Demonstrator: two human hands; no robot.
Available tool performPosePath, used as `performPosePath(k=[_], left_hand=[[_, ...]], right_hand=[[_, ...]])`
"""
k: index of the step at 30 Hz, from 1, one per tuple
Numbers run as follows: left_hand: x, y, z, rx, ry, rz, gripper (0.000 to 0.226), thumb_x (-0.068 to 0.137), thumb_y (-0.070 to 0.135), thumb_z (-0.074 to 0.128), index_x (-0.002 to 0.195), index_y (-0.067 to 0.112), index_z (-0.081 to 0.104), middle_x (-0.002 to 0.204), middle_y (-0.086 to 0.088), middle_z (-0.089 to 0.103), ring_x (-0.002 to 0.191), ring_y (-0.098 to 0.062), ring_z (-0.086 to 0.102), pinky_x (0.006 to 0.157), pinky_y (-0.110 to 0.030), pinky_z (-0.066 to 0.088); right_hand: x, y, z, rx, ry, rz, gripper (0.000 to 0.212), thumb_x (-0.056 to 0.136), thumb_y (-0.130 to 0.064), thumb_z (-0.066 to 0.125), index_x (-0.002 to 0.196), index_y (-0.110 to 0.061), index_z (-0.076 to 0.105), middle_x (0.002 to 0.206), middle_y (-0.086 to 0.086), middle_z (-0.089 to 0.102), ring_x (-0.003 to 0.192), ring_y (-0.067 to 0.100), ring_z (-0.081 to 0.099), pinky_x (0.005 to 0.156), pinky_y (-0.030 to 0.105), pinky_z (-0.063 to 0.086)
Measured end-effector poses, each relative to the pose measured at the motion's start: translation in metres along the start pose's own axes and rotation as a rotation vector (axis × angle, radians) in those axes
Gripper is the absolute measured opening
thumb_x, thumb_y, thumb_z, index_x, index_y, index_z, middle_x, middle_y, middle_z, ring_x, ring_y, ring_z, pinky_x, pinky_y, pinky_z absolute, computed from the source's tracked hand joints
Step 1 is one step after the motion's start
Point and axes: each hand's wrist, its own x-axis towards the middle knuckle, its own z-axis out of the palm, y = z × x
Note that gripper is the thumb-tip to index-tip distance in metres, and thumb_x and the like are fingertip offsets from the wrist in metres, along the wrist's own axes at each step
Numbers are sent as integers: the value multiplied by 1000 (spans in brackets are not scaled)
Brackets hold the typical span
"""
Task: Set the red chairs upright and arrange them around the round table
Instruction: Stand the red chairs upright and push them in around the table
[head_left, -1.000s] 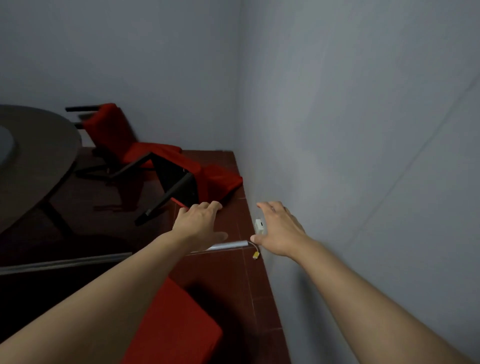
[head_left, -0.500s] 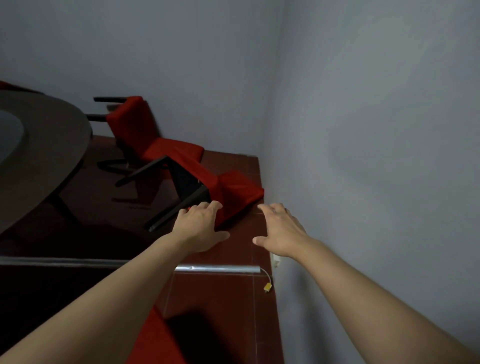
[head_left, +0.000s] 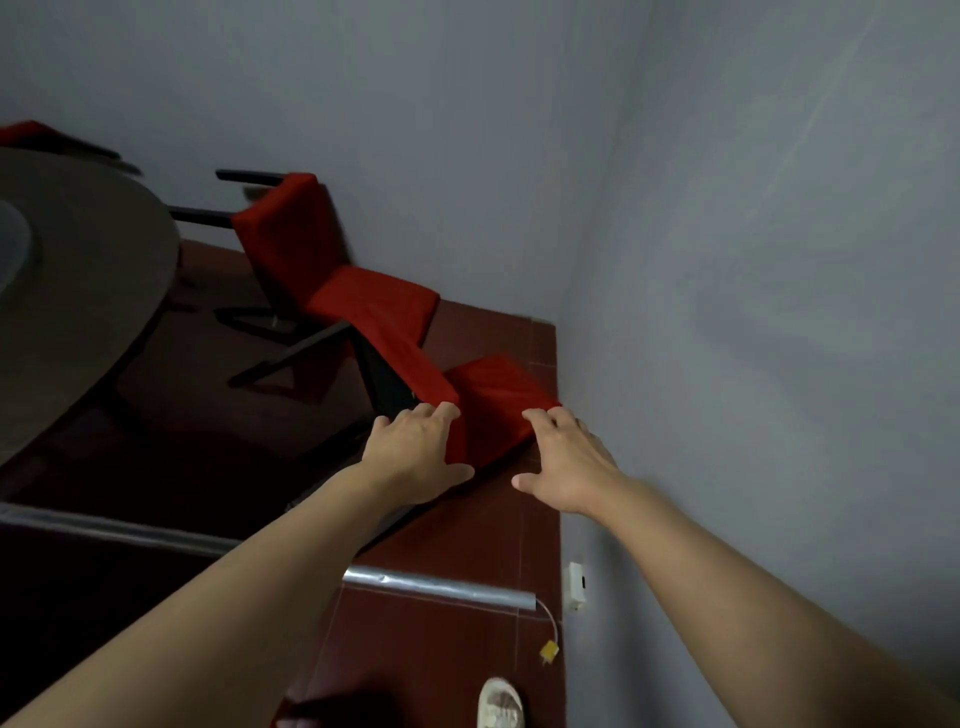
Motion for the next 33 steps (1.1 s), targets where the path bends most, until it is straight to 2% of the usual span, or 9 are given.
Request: performPosePath(k=[5, 14, 23, 33], left_hand=[[96, 4, -7, -9, -28, -49, 74, 85, 50, 61, 144, 22, 27, 142, -3, 42, 129, -23, 42, 110, -47, 28], [218, -8, -16, -22, -77, -83, 74, 84, 50, 62, 144, 23, 28, 142, -2, 42, 129, -23, 42, 108, -45, 28], [333, -33, -26, -25, -115, -8, 72, 85, 50, 60, 143, 23, 27, 142, -3, 41, 129, -23, 42, 109, -45, 29], [438, -36, -21, -18, -152, 0, 71, 85, 51, 60, 142, 22, 29, 141, -3, 43, 128, -22, 43, 110, -45, 28]], right_hand=[[96, 30, -21, 22, -26, -26, 84, 83, -41, 68, 149, -25, 18, 151, 6, 24, 135, 26, 32, 109, 42, 36], [218, 56, -48, 35, -85, -14, 84, 84, -40, 68, 149, -24, 18, 150, 6, 24, 135, 26, 33, 108, 40, 36], [317, 71, -66, 52, -66, 77, 85, 83, -42, 69, 148, -25, 18, 149, 6, 26, 135, 25, 33, 109, 41, 35], [423, 106, -74, 53, -104, 109, 84, 83, -43, 68, 148, -24, 18, 148, 6, 27, 134, 25, 34, 106, 38, 37]])
